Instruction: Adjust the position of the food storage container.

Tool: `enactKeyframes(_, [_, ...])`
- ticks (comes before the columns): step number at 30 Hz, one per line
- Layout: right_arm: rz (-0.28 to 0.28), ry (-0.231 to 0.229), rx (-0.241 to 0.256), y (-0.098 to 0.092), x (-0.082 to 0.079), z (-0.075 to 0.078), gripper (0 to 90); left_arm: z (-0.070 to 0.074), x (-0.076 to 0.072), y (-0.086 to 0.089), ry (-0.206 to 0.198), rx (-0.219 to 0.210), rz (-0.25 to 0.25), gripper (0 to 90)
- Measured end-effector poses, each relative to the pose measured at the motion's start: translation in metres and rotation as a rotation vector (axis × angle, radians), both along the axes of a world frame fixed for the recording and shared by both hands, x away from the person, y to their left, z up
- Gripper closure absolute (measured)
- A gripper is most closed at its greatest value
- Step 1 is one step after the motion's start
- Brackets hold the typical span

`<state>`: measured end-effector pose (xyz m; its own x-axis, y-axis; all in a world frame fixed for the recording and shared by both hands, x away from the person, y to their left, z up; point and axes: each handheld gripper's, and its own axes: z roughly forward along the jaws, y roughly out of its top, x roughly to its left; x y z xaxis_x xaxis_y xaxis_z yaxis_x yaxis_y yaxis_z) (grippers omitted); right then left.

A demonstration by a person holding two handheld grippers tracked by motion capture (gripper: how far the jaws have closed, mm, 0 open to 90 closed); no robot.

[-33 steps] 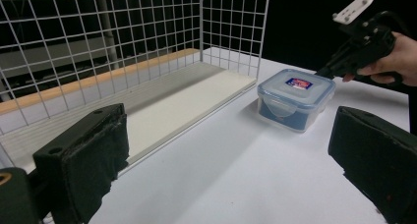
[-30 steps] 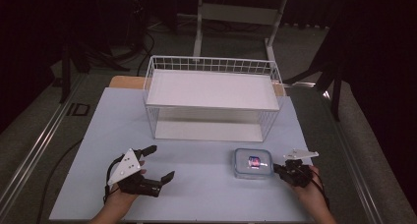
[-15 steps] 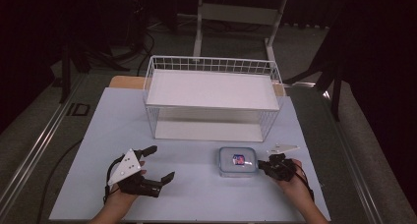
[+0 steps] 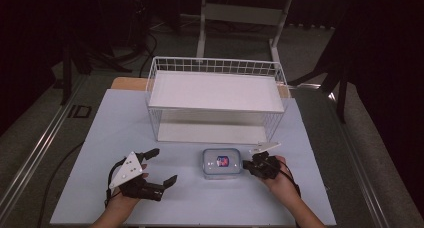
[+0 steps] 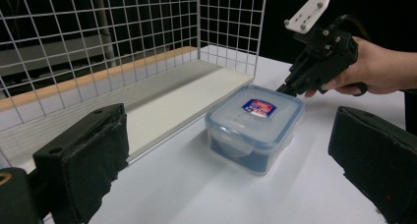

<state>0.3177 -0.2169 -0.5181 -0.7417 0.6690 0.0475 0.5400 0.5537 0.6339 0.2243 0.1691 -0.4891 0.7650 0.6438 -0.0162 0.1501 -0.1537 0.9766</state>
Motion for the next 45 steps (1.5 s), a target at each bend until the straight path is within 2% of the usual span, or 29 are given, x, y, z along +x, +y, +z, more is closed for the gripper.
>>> enactKeyframes(4, [0.024, -0.005, -0.012, 0.009, -0.001, 0.000, 90.0, 0.000, 0.000, 0.000, 0.000, 0.004, -0.002, 2.8])
enactKeyframes(9, [0.010, -0.013, -0.004, 0.005, -0.001, 0.002, 90.0, 0.000, 0.000, 0.000, 0.000, 0.007, -0.004, 2.8])
enactKeyframes(14, [-0.008, 0.008, 0.018, 0.001, -0.003, 0.001, 90.0, -0.001, 0.000, 0.000, 0.003, 0.006, -0.004, 2.8])
enactKeyframes(22, [0.028, 0.010, -0.009, 0.018, -0.002, 0.000, 90.0, -0.001, 0.000, -0.002, 0.007, 0.008, -0.005, 2.8])
enactKeyframes(33, [0.062, 0.012, 0.011, 0.039, 0.001, -0.002, 90.0, -0.003, 0.000, -0.002, 0.017, 0.010, -0.008, 2.8])
enactKeyframes(38, [0.065, 0.005, 0.005, 0.041, 0.001, -0.001, 89.7, -0.004, 0.001, -0.003, 0.014, 0.016, -0.011, 2.8])
enactKeyframes(41, [0.061, -0.001, -0.001, 0.039, -0.001, 0.000, 84.8, -0.003, 0.000, -0.002, 0.019, 0.006, -0.011, 2.8])
enactKeyframes(42, [0.066, -0.023, 0.007, 0.034, -0.004, 0.003, 78.6, -0.003, 0.001, -0.001, 0.018, 0.007, -0.009, 2.8])
enactKeyframes(45, [0.045, -0.050, 0.022, 0.025, -0.009, 0.010, 67.9, -0.003, 0.003, -0.001, 0.028, 0.004, -0.005, 2.8])
